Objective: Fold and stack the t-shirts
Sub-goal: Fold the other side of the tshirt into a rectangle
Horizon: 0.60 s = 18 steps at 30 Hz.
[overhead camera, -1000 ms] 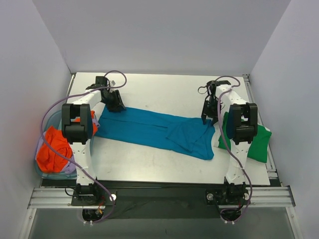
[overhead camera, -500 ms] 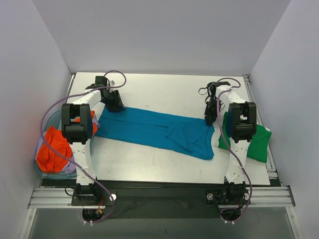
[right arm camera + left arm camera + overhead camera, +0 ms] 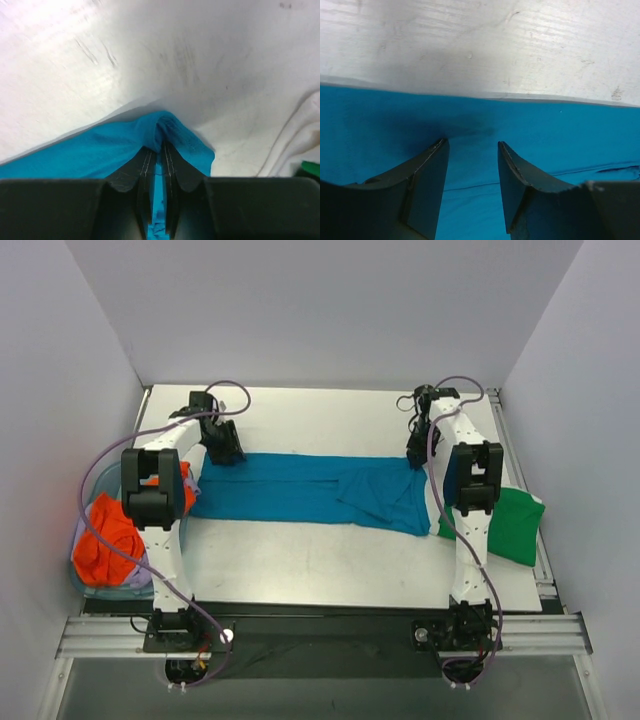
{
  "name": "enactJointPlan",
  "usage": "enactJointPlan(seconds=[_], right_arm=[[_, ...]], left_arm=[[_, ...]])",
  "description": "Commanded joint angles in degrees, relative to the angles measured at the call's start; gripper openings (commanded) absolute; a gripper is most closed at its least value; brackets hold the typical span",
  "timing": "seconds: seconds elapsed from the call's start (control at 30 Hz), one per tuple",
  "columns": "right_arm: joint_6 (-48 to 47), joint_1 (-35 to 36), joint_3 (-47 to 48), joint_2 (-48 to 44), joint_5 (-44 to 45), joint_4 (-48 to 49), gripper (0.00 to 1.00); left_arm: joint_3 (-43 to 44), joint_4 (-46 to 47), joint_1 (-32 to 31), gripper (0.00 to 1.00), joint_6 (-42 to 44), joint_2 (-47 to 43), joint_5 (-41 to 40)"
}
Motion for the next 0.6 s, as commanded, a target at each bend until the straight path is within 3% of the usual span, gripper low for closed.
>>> enactJointPlan(seconds=[0.0, 0.1, 0.2, 0.33, 0.57], right_arm=[[3.84, -0.6, 5.5, 1.64, 2.58, -3.59, 0.11], [4.99, -0.6, 7.45, 2.43, 1.44, -3.41, 0.27], [4.82, -0.34, 8.77, 1.56, -2.16, -1.57, 0.52], [4.03, 0.36, 8.07, -1.86, -3.4, 0.8, 0.61], [3.15, 2.73, -2.73, -13.36, -4.18, 3.62, 0.62]], left_arm=[[2.21, -2.85, 1.3, 0.54, 2.1, -5.21, -4.96], [2.64, -3.11, 1.03, 0.54, 2.97, -7.15, -4.44], [3.26, -3.47, -0.28, 0.54, 4.73, -7.15, -2.33], [3.17, -2.42, -3.18, 0.54, 5.35, -5.58, 2.05], [0.19, 1.89, -5.47, 0.54, 4.21, -4.34, 8.13]])
